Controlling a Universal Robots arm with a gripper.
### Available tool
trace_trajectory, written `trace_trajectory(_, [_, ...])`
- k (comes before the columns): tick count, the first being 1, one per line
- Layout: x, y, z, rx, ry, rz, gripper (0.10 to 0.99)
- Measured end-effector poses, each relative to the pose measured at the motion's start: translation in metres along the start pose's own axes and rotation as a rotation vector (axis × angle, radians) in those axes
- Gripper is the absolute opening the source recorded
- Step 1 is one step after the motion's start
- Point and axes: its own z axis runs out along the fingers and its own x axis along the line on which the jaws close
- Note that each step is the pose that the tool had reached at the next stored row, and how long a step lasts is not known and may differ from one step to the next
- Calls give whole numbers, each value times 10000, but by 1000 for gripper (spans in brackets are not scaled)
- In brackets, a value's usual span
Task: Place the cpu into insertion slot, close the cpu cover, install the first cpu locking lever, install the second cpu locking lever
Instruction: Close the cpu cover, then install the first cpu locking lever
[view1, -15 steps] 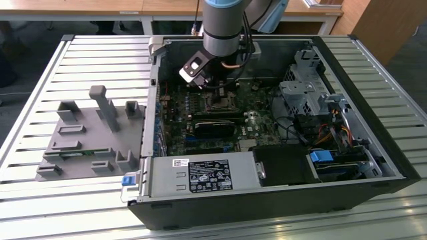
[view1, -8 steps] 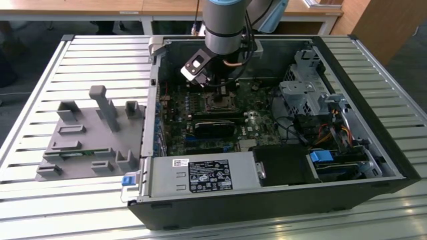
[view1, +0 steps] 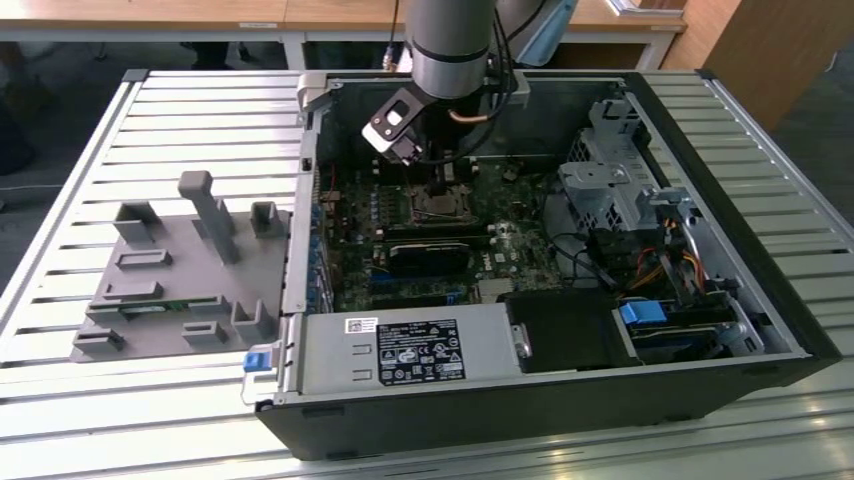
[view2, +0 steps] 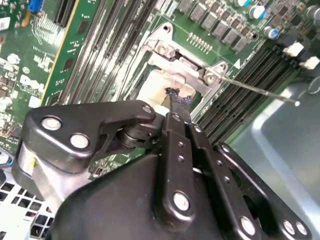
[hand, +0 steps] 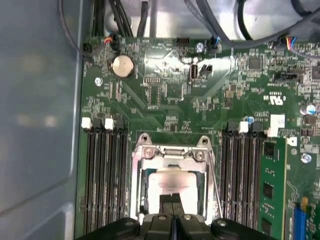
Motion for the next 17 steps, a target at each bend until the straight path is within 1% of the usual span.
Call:
trace_trajectory(3, [-2, 56, 1, 68, 1, 3, 106])
trace_trajectory(9, [-2, 106, 2, 83, 1, -11, 106])
trace_trajectory(17, [-2, 117, -2, 92, -2, -31, 106])
